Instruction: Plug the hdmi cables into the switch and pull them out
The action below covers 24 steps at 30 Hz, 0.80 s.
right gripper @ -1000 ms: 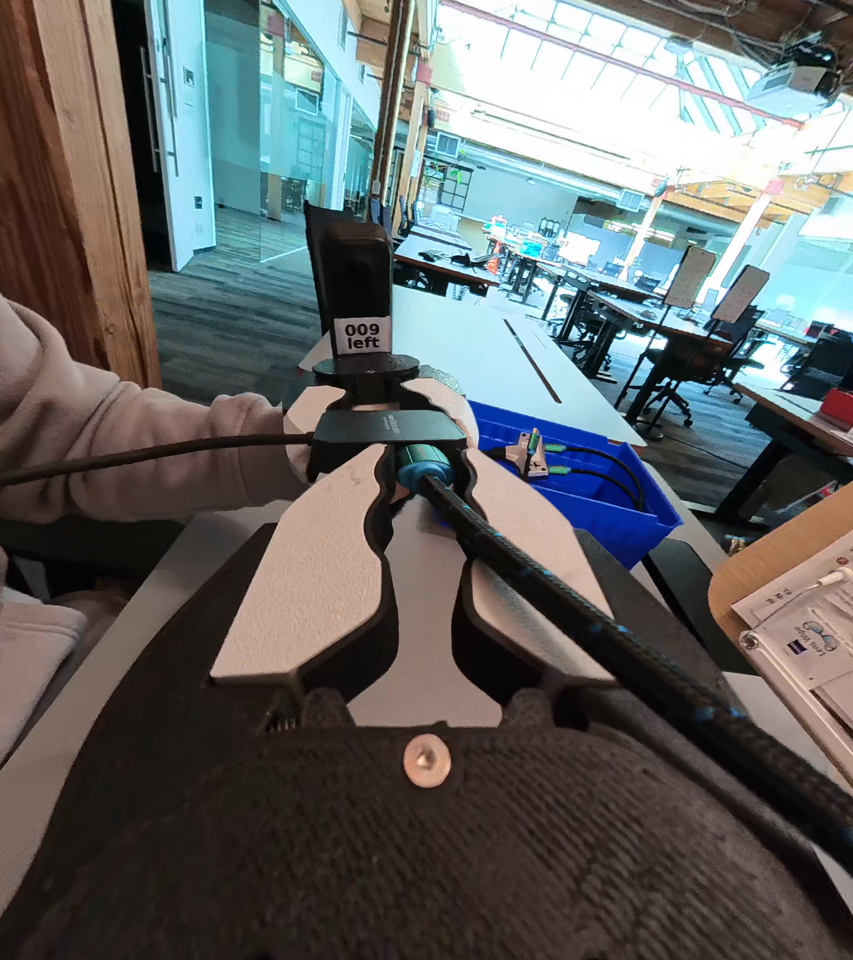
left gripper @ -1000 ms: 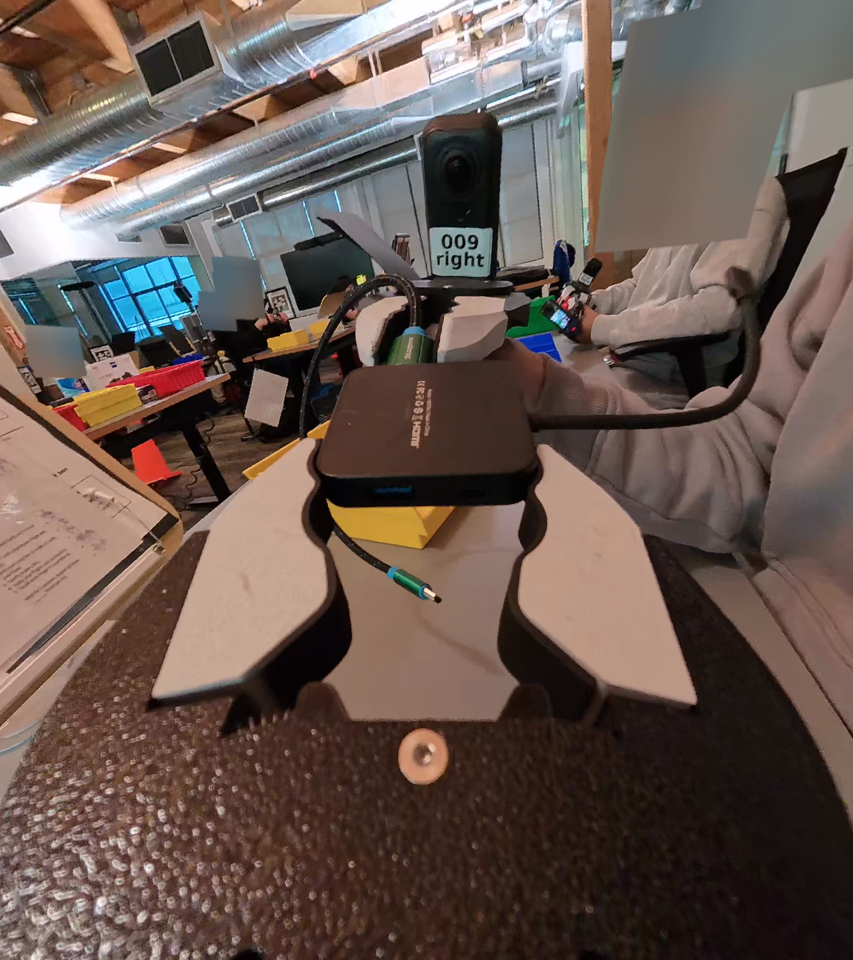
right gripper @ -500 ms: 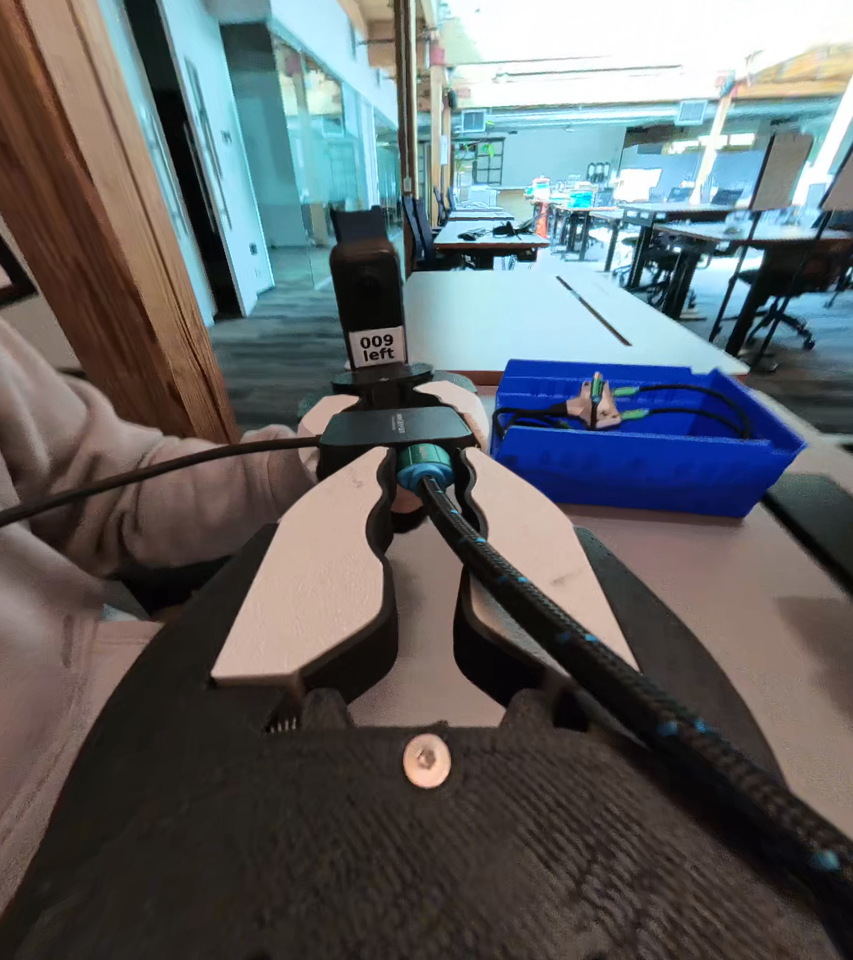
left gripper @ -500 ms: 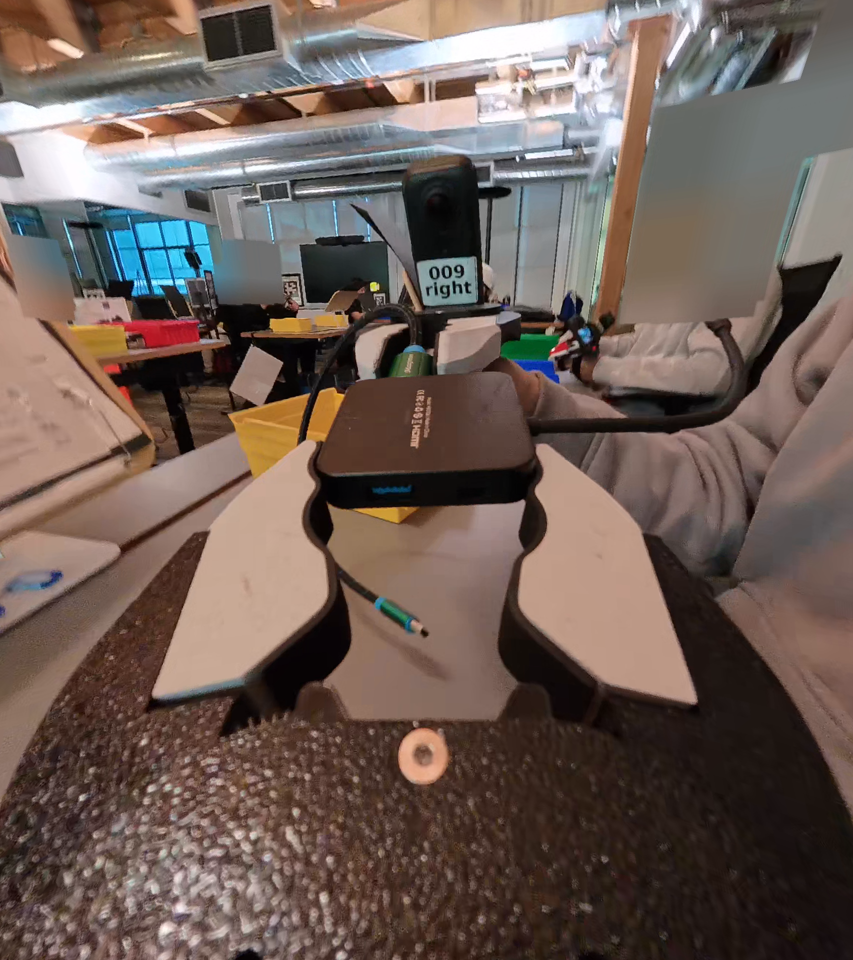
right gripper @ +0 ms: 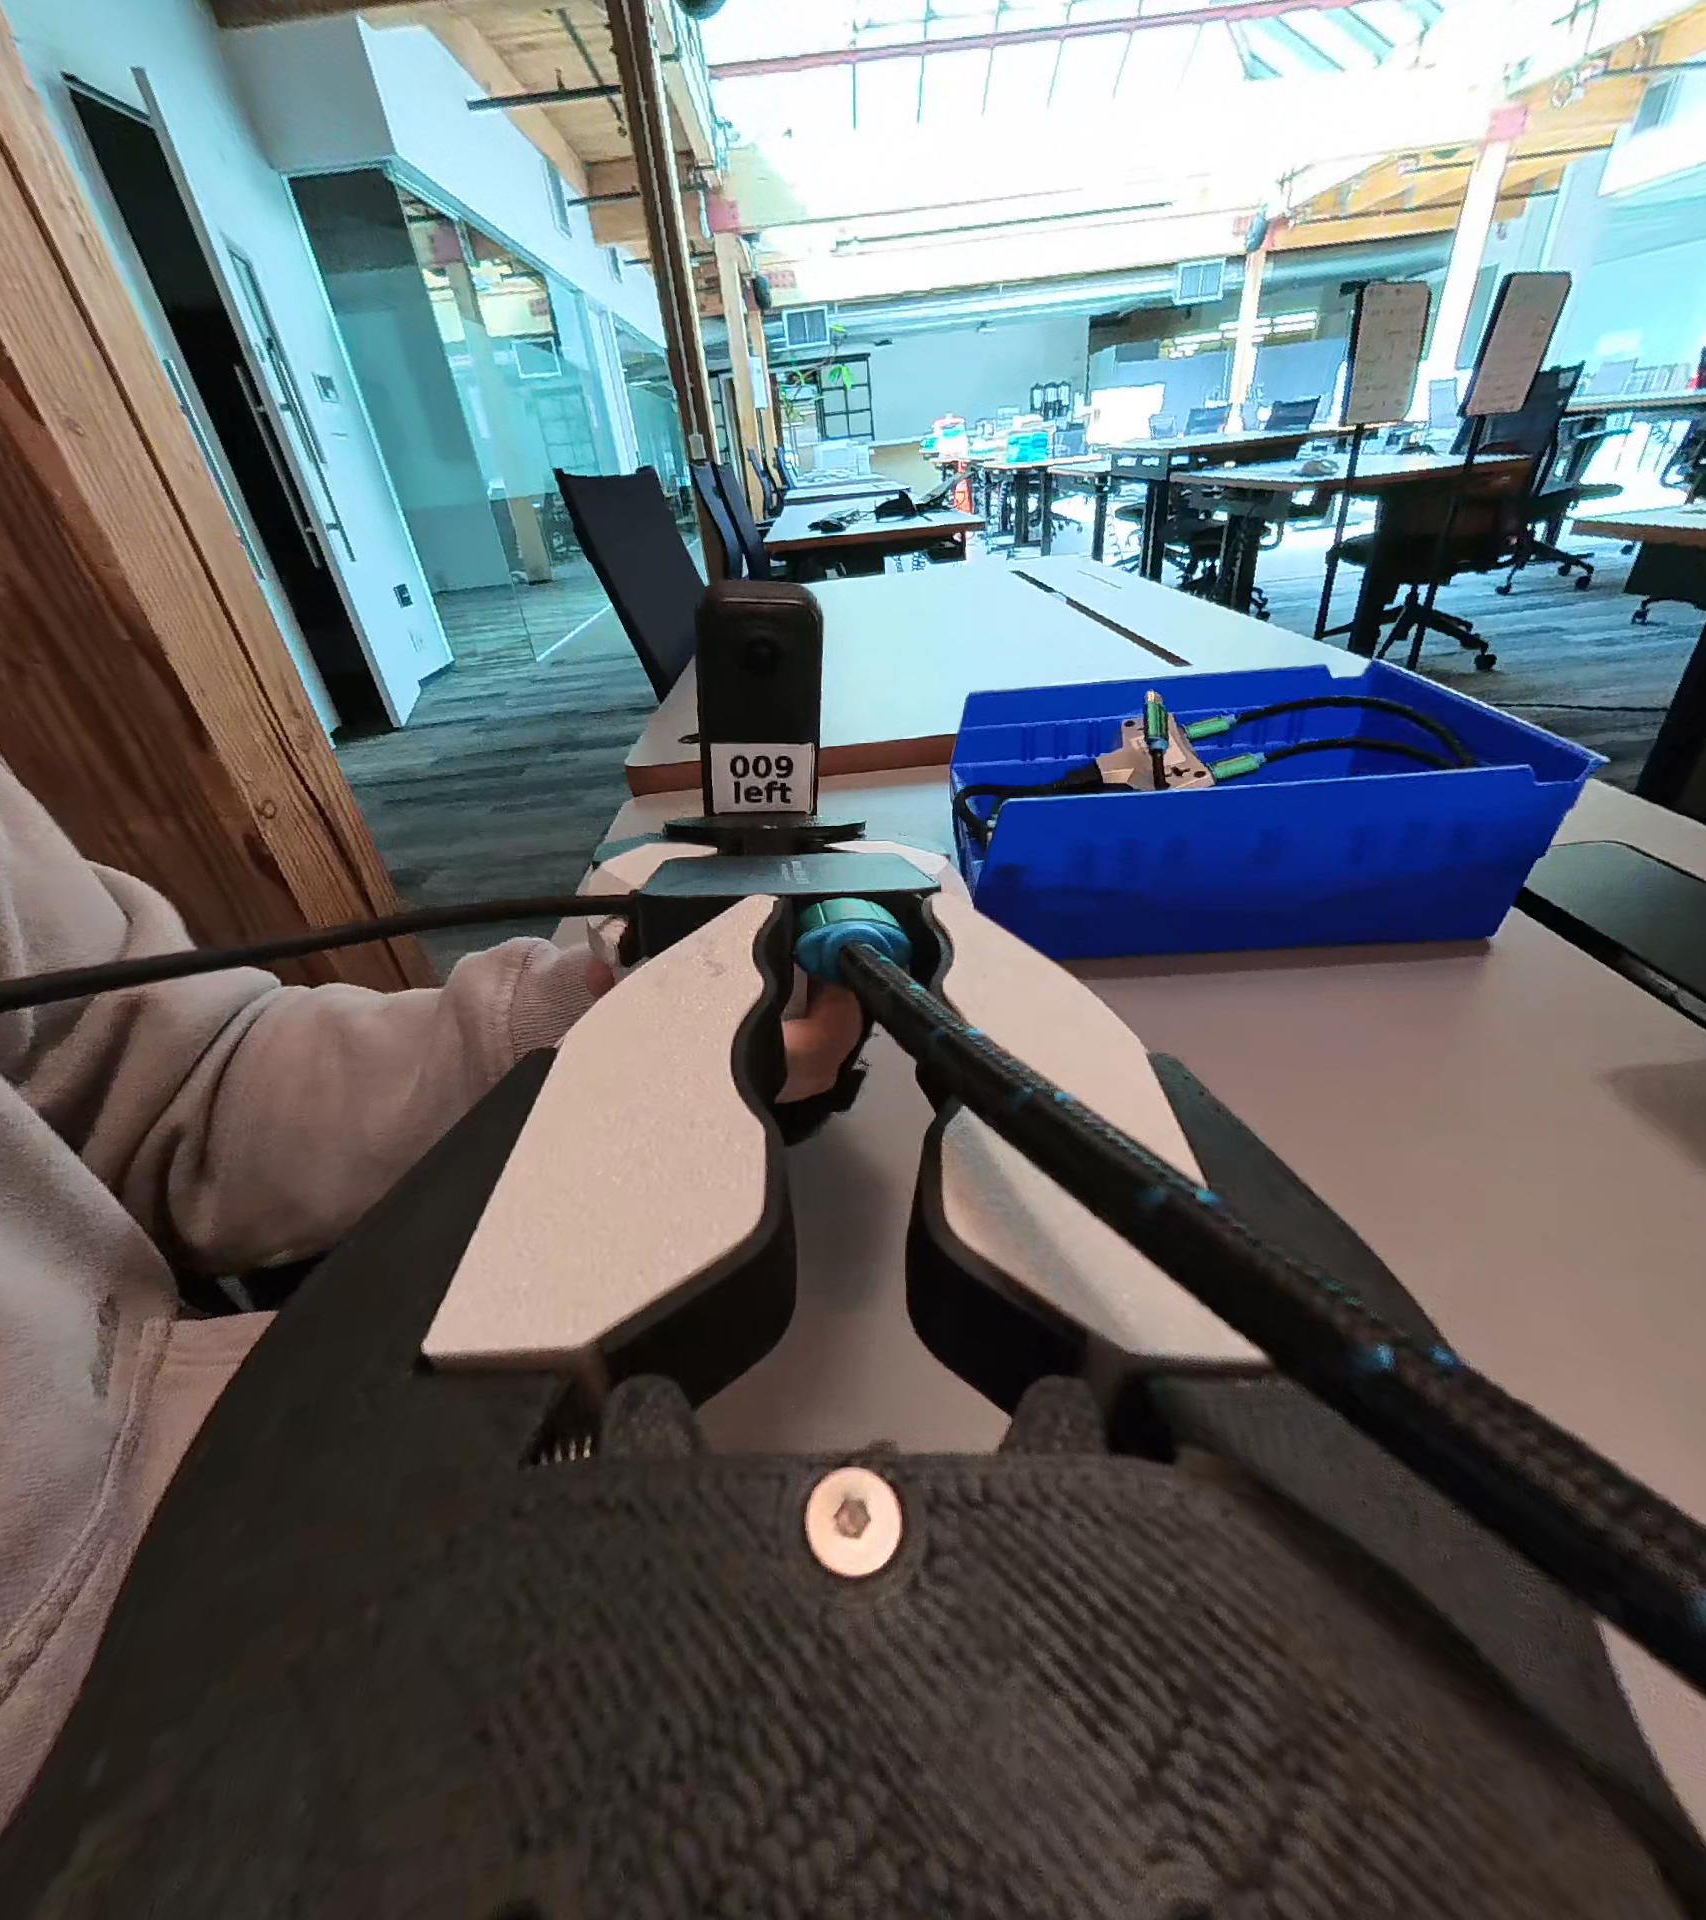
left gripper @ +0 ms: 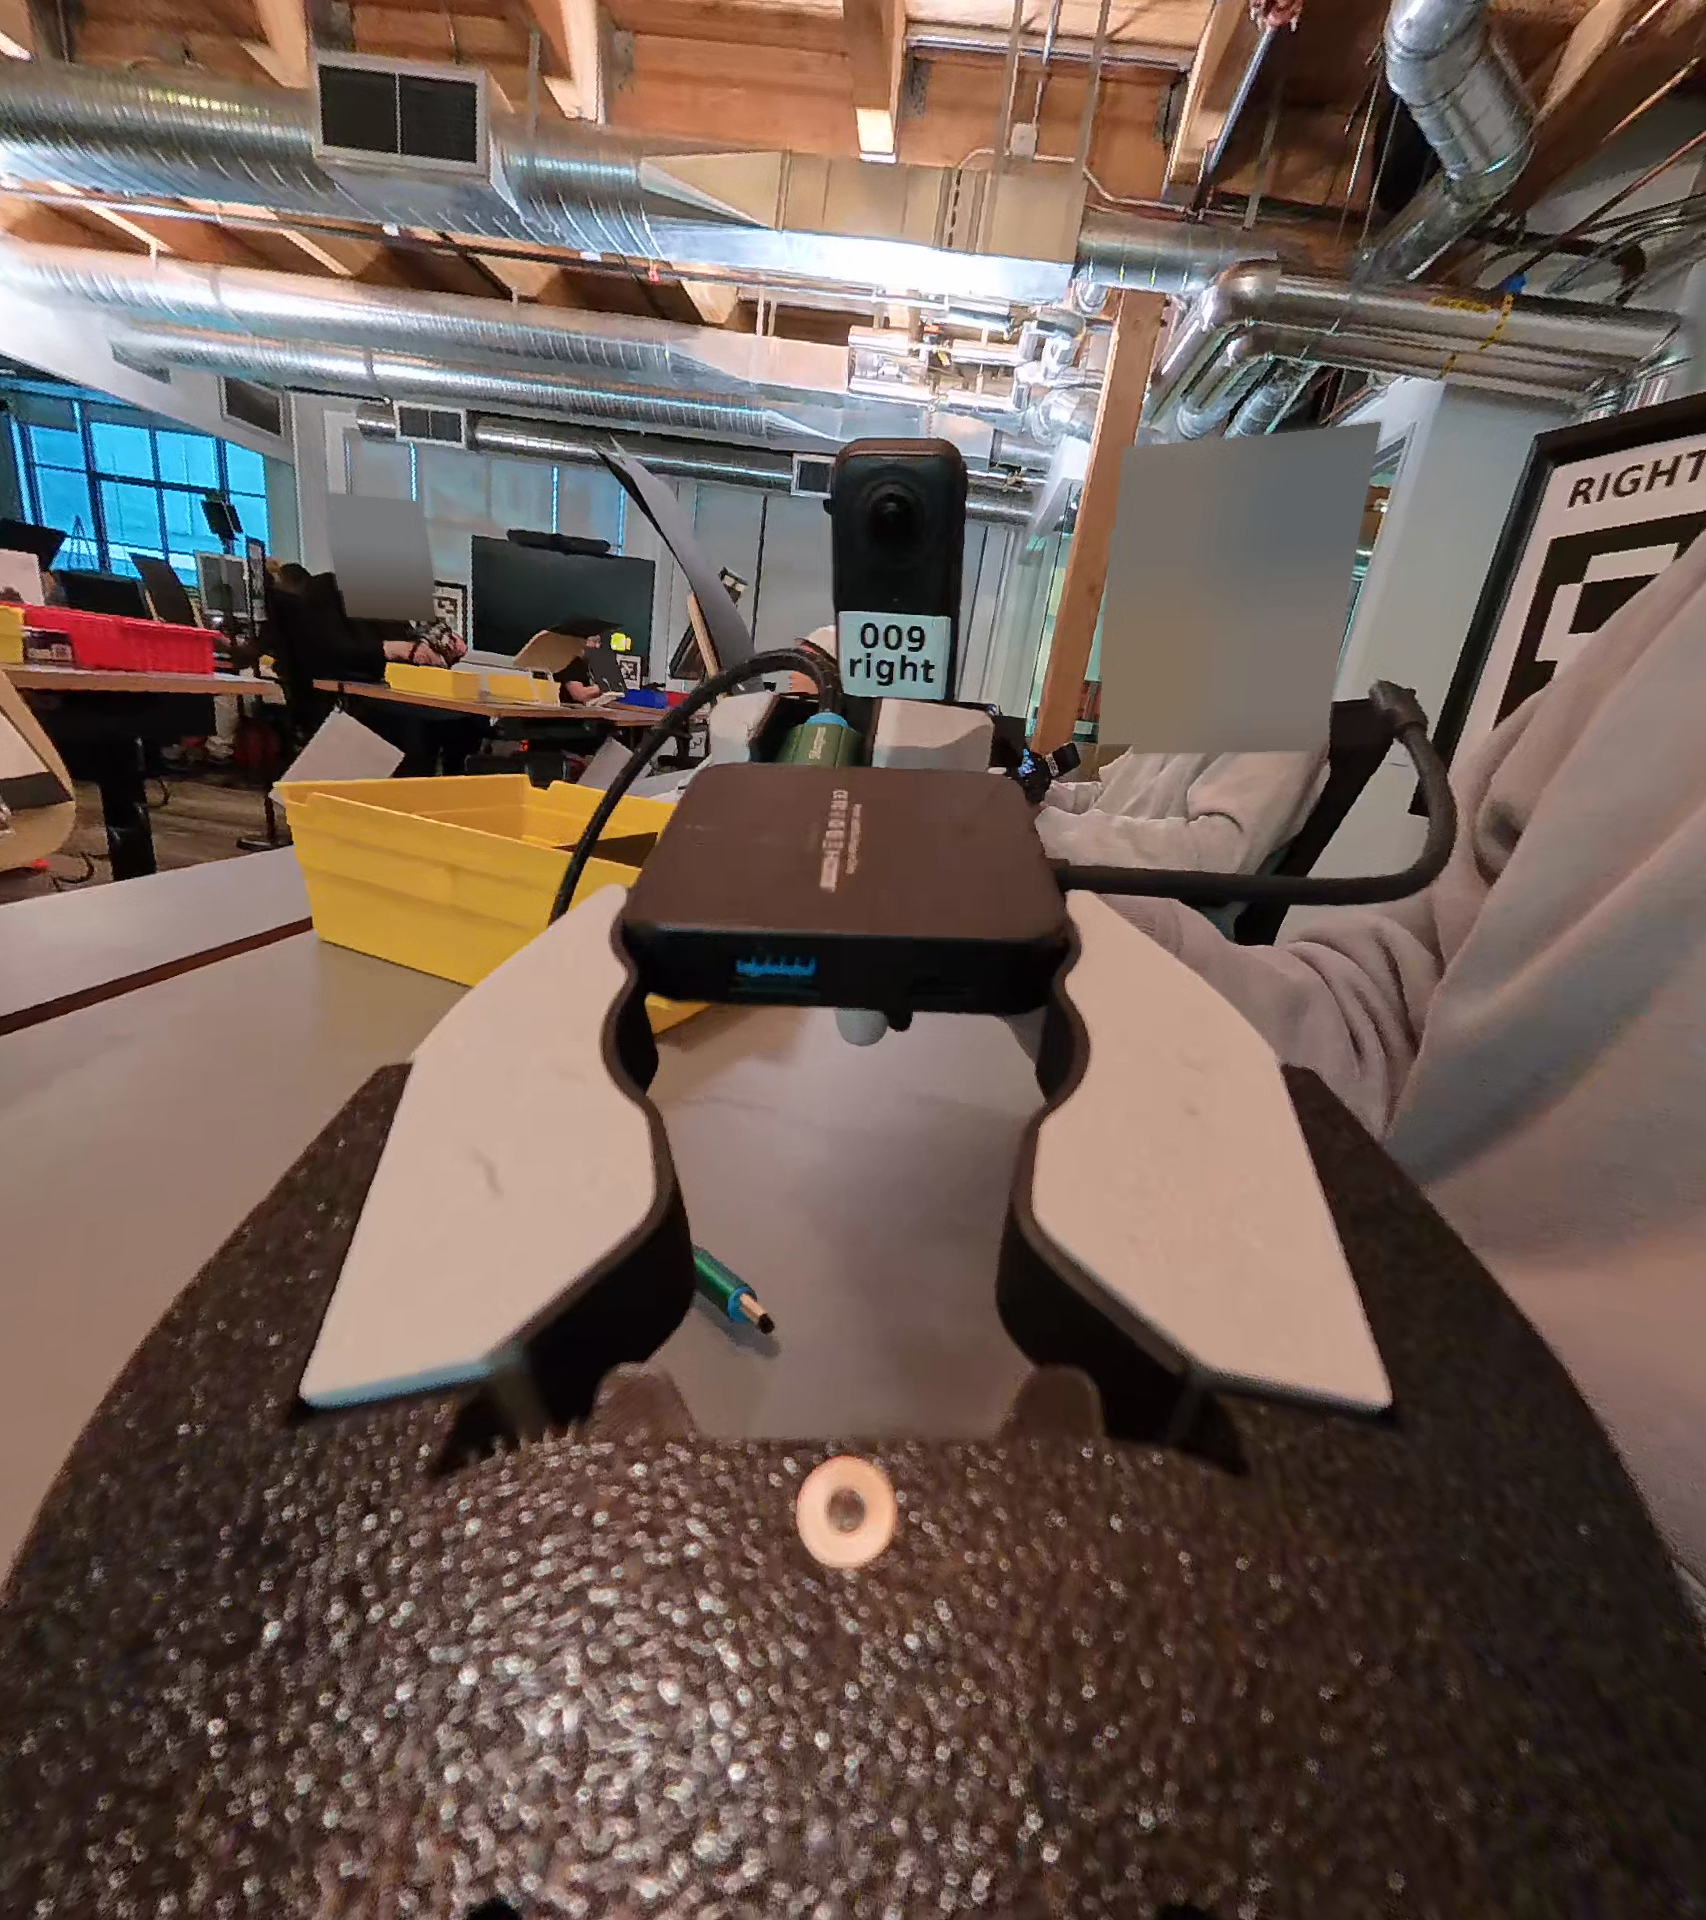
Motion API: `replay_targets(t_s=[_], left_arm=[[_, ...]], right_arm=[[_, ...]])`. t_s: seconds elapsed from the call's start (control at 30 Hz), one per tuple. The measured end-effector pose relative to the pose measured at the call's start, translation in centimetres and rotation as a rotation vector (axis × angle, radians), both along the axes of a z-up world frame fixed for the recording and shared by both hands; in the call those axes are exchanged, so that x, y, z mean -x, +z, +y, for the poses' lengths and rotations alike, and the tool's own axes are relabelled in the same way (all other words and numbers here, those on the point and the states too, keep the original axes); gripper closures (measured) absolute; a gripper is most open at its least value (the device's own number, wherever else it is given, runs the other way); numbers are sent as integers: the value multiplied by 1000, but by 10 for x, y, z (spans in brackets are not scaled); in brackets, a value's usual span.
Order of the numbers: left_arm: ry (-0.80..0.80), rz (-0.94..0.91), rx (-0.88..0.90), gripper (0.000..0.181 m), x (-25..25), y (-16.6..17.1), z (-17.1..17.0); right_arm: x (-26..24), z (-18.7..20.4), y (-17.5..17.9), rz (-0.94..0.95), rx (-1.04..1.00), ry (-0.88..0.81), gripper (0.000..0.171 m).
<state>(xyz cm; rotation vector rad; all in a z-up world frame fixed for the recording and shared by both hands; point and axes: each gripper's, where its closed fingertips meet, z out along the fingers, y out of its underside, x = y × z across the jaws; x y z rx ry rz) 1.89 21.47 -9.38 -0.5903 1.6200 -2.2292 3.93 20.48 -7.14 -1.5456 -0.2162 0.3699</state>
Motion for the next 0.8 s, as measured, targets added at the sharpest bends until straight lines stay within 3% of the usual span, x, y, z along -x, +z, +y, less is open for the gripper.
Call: replay_targets(t_s=[0.33,0.8], left_arm=[[91,-106,23,110,7,10,15],[-21,-119,-5,110,19,13,-6]], right_arm=[[7,5,6,8,-8,-25,150],[18,-13,8,-57,14,-38,150]])
